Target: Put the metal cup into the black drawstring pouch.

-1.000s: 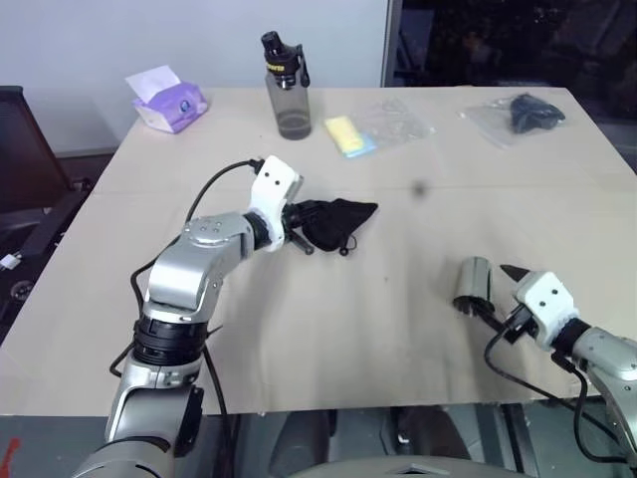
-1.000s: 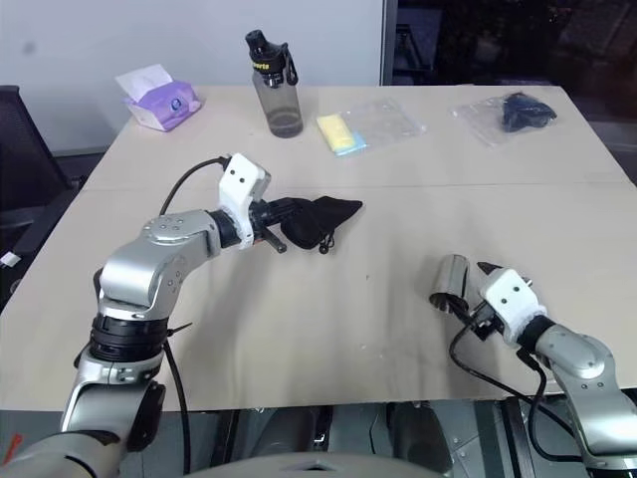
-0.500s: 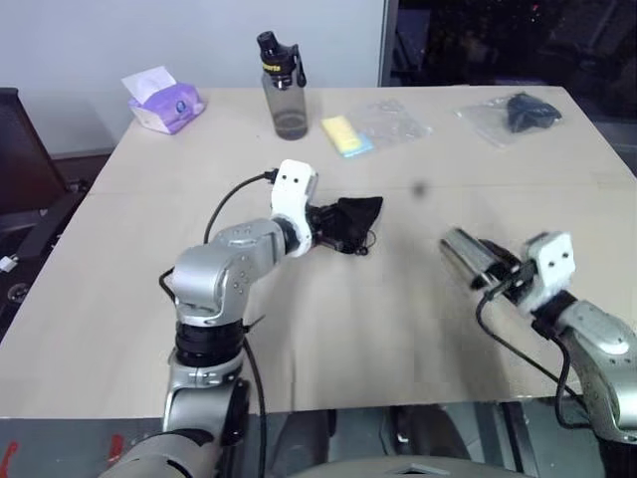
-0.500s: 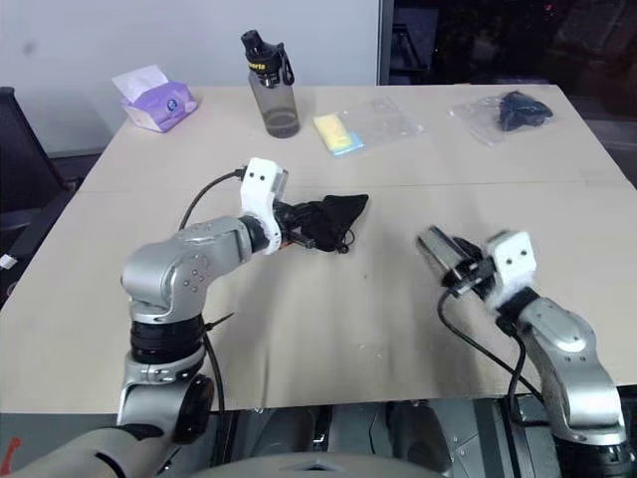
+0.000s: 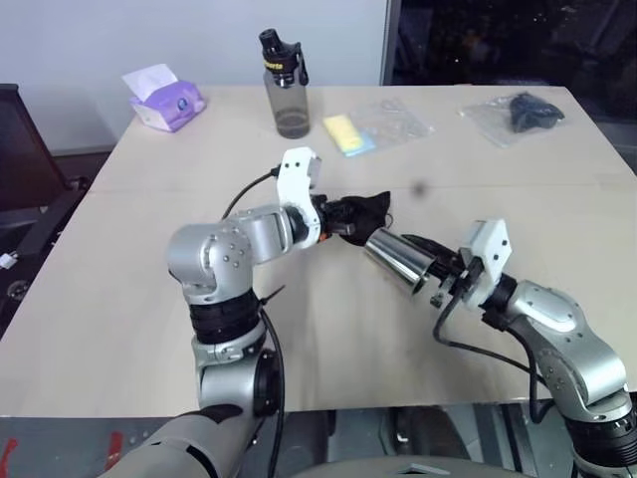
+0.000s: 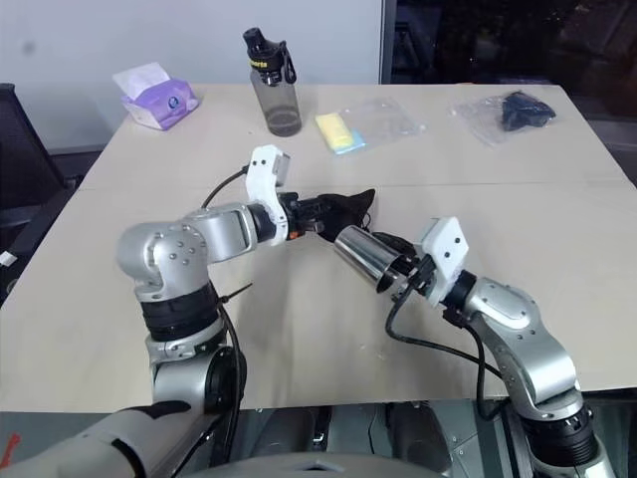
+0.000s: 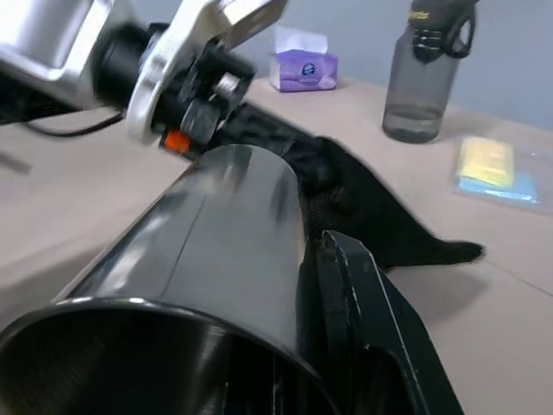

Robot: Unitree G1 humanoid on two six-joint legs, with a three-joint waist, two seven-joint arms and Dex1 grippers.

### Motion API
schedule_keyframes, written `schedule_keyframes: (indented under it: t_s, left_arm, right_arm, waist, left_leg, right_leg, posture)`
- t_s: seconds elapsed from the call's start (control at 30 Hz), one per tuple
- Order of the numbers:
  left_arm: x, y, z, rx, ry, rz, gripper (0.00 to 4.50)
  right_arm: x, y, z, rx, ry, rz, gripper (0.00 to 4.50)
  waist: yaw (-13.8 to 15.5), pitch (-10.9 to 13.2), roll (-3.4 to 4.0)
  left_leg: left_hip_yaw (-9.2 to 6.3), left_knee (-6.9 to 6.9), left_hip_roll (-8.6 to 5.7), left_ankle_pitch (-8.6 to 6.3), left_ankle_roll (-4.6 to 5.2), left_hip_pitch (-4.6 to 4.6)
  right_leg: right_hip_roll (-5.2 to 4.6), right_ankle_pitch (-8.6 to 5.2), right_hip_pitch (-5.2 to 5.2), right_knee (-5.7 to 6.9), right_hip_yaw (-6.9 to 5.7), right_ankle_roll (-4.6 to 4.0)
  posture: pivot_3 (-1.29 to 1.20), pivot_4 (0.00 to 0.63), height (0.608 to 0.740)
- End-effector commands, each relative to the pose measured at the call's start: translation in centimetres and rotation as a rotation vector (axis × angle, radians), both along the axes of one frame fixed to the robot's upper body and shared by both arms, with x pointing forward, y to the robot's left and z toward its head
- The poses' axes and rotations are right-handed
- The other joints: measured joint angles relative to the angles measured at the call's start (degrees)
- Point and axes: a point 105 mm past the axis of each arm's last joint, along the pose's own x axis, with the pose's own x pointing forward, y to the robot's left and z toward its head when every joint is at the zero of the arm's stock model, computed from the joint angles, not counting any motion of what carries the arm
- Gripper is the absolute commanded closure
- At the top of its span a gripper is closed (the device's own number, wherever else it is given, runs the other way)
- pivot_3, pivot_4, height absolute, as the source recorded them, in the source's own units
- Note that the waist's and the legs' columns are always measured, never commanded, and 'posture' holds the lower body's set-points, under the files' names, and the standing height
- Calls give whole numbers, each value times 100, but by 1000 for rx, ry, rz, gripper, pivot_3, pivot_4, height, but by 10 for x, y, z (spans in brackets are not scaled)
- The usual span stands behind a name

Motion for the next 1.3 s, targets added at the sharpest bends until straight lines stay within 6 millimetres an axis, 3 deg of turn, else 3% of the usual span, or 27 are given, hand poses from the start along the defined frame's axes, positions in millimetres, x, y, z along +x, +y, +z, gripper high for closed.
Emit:
schedule_keyframes:
  t_s: [0.03, 0.2, 0.33, 0.6, 0.87, 1.0, 1.1, 1.3]
  left_arm:
    - [-6, -3, 18, -51, -38, -60, 4500]
    - [-17, -2, 14, -41, -50, -127, 4500]
    - [-21, -1, 15, -43, -54, -152, 4500]
    - [-26, -3, 21, -87, -67, -198, 4500]
    - [-31, -7, 17, -90, -56, -224, 4500]
    - [-32, -7, 17, -95, -59, -234, 4500]
    - [-34, -8, 16, -98, -57, -244, 4500]
    - [-41, -13, 16, -125, -64, -294, 4500]
  right_arm:
    - [8, 11, 10, 20, -67, -20, 4470]
    - [25, 12, 14, 136, -39, -110, 4470]
    - [34, 8, 4, 185, 24, -188, 4470]
    - [47, 14, -15, 101, 23, -257, 4470]
    - [58, 25, 0, 92, -96, -317, 4470]
    - [66, 23, 1, 204, -12, -346, 4470]
    - [77, 10, 3, 349, 95, -399, 4470]
    - [83, 11, 3, 669, 381, -329, 4470]
  waist:
    - [-13, 0, 0]
    - [-1, 1, -1]
    - [17, 3, -2]
    - [0, 4, -2]
    - [-8, 4, -2]
    - [-4, 4, -2]
    - [-5, 5, -2]
    - [-6, 6, 0]
  left_leg:
    - [1, 0, 0, 0, 0, 2]
    - [1, -2, 1, 0, -2, 4]
    - [-4, -4, -1, 0, -3, 1]
    - [-2, -4, -4, 0, -3, 1]
    - [-2, -7, -4, 1, -3, 2]
    - [-4, -8, -5, 1, -4, 0]
    - [-6, -8, -4, 1, -4, 1]
    - [-15, -11, -3, 0, -3, 1]
  right_leg:
    - [0, -1, 0, 0, 0, 2]
    - [-2, 11, -2, 5, 3, -17]
    - [-4, 11, -3, 4, 1, -19]
    - [-6, 11, -4, 4, 2, -20]
    - [-6, 11, -4, 2, 2, -19]
    - [-6, 11, -4, 0, 2, -20]
    - [-6, 11, -4, 1, 1, -20]
    - [-6, 11, -4, 0, 0, -21]
  posture:
    - [0, 150, 740]
    - [0, 150, 740]
    - [0, 150, 740]
    - [0, 150, 740]
    - [0, 150, 740]
    - [0, 150, 740]
    - [0, 150, 740]
    - [0, 150, 740]
